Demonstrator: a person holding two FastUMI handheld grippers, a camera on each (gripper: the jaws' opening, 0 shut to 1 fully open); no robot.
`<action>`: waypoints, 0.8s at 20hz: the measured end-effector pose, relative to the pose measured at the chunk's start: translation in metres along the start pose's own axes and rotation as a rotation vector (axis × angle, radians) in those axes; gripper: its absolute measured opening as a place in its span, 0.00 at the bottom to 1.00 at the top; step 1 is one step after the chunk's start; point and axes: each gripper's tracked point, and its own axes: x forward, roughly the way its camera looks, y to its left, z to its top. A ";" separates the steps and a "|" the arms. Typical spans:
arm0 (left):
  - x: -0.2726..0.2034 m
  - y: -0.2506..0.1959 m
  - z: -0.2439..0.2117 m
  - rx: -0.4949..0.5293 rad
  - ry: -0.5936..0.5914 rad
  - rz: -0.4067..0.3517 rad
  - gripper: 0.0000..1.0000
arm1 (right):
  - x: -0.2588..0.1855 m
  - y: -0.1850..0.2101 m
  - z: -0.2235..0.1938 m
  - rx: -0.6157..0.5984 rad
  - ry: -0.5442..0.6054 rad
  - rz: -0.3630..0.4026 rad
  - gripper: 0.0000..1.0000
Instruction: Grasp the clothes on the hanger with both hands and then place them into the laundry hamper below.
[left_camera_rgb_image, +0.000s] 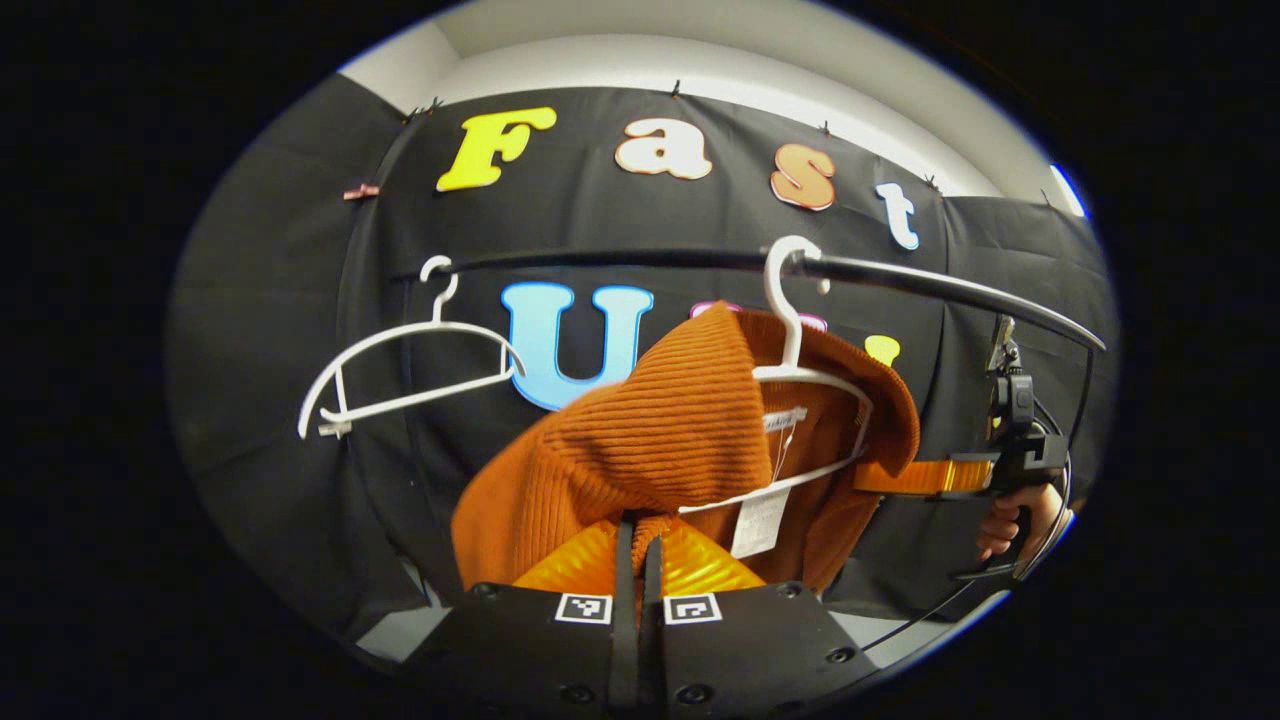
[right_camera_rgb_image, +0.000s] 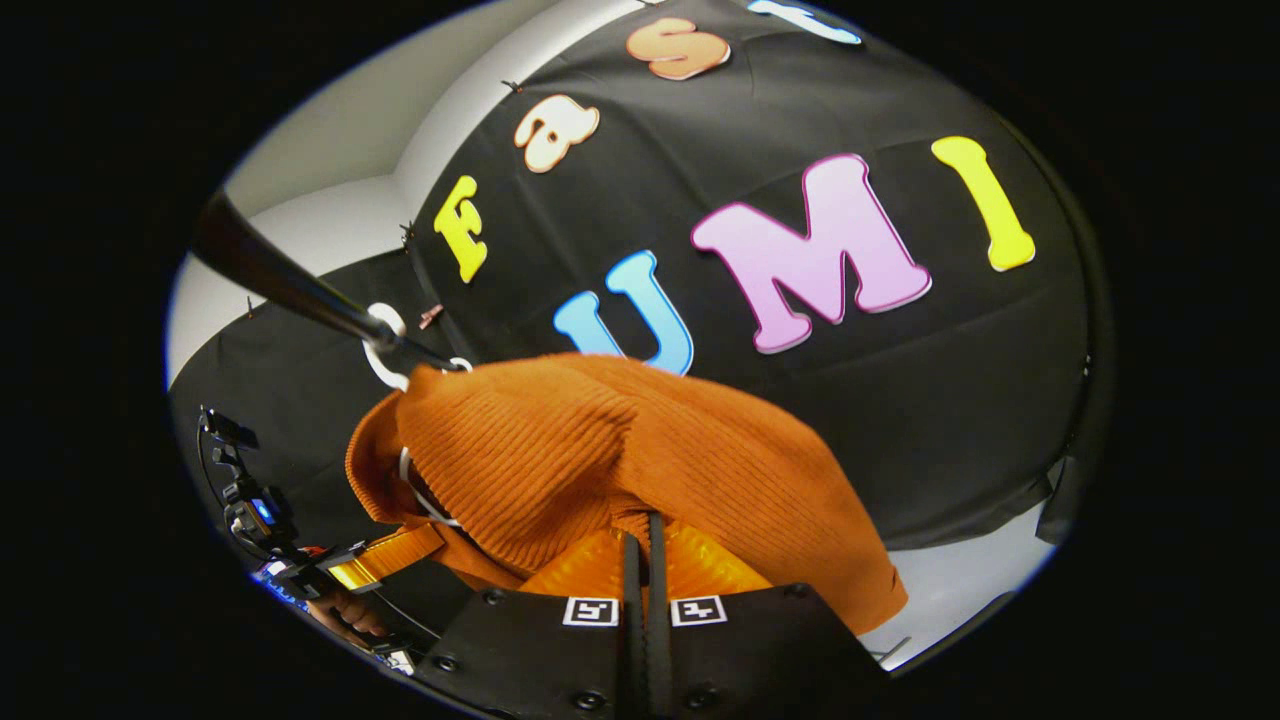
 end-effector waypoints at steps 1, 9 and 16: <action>-0.001 0.005 0.006 0.004 -0.012 0.008 0.05 | -0.003 -0.001 0.016 -0.007 -0.049 -0.003 0.04; 0.004 0.053 0.034 -0.029 -0.071 0.080 0.05 | -0.011 -0.052 0.082 -0.047 -0.265 -0.159 0.05; 0.005 0.070 0.026 -0.039 -0.043 0.106 0.05 | 0.000 -0.084 0.078 -0.066 -0.262 -0.252 0.04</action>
